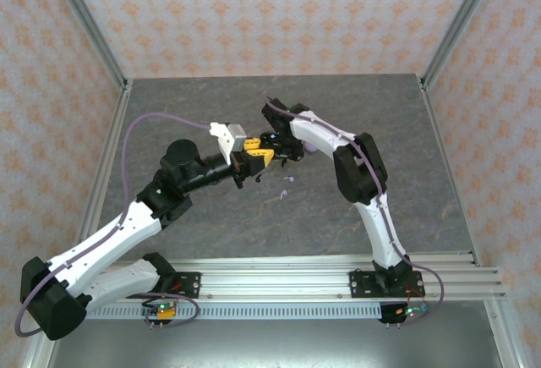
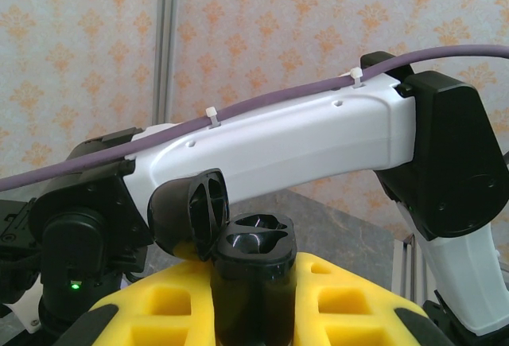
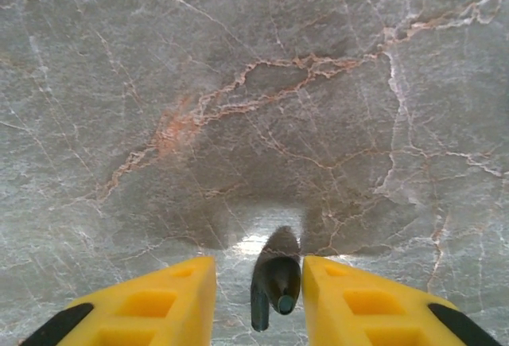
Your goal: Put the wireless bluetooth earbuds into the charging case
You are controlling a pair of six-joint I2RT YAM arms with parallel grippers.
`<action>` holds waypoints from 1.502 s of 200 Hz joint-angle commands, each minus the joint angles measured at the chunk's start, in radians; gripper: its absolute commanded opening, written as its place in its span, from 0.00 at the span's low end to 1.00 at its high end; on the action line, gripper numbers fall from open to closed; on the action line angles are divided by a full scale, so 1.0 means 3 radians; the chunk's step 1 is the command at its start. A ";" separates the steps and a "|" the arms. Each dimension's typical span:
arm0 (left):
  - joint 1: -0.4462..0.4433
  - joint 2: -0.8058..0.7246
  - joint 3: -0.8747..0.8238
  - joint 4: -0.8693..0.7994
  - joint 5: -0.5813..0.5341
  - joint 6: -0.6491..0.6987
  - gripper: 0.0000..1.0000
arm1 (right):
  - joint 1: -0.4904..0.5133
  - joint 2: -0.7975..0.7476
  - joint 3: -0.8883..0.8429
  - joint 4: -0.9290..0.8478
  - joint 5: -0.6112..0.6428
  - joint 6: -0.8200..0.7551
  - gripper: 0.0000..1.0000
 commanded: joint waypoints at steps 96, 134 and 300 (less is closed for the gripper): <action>-0.0012 0.0021 0.0086 0.0041 -0.0028 -0.0039 0.02 | 0.0029 0.0258 0.0209 -0.0321 0.0223 -0.0104 0.28; -0.0012 0.0022 0.0089 0.0036 -0.0034 -0.0050 0.02 | 0.0032 0.0312 0.0231 -0.0376 0.0202 -0.0178 0.26; -0.0014 0.0015 0.0098 -0.0002 -0.0044 -0.0046 0.02 | -0.0051 0.0033 -0.0113 -0.0139 0.0233 -0.0265 0.18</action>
